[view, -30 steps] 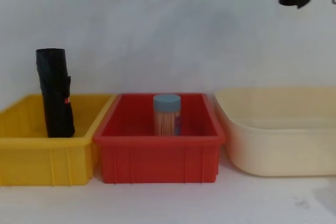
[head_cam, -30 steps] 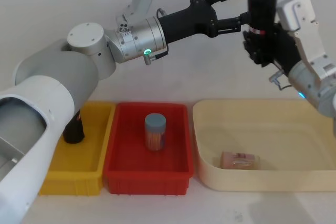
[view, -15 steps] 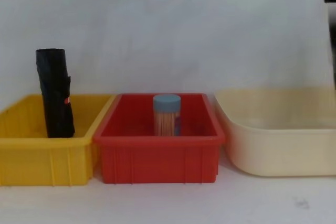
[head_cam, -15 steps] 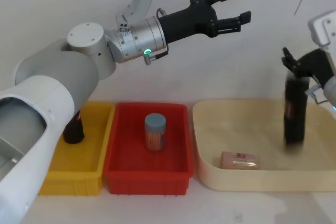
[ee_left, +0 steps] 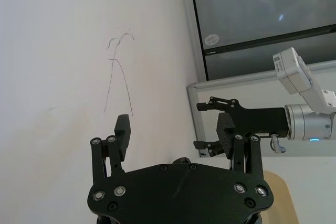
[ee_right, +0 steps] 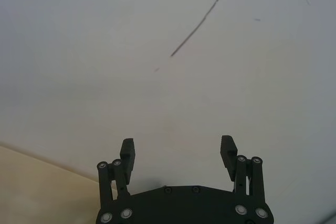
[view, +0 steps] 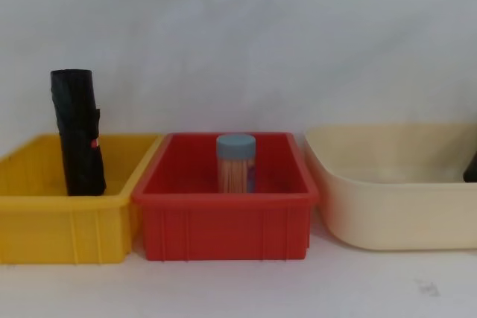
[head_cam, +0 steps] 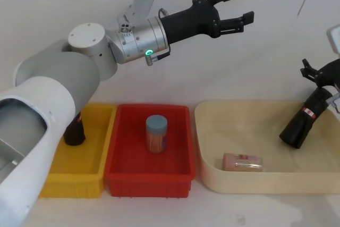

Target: Pick up the garbage bag with the one hand and transfer it to the other hand.

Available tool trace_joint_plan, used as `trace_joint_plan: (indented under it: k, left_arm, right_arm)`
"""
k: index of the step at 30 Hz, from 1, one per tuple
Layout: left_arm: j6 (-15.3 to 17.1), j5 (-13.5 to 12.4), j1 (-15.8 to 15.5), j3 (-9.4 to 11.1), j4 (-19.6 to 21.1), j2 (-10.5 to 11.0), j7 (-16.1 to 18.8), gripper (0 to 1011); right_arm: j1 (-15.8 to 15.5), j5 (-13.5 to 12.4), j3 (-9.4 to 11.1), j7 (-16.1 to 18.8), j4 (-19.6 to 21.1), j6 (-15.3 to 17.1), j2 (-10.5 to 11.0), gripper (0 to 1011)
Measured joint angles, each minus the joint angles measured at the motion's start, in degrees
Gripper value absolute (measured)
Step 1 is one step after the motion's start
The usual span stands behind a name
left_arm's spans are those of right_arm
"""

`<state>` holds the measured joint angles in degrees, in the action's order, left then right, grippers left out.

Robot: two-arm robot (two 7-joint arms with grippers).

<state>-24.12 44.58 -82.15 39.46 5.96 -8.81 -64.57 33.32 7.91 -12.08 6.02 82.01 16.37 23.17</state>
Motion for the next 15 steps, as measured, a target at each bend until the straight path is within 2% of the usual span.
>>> trace_joint_plan:
  k: [15]
  left_arm:
    - [0.0, 0.0, 0.0, 0.0, 0.0, 0.0, 0.0, 1000]
  right_arm:
    - [-0.67, 0.47, 0.56, -0.56, 0.25, 0.65, 0.61, 1002]
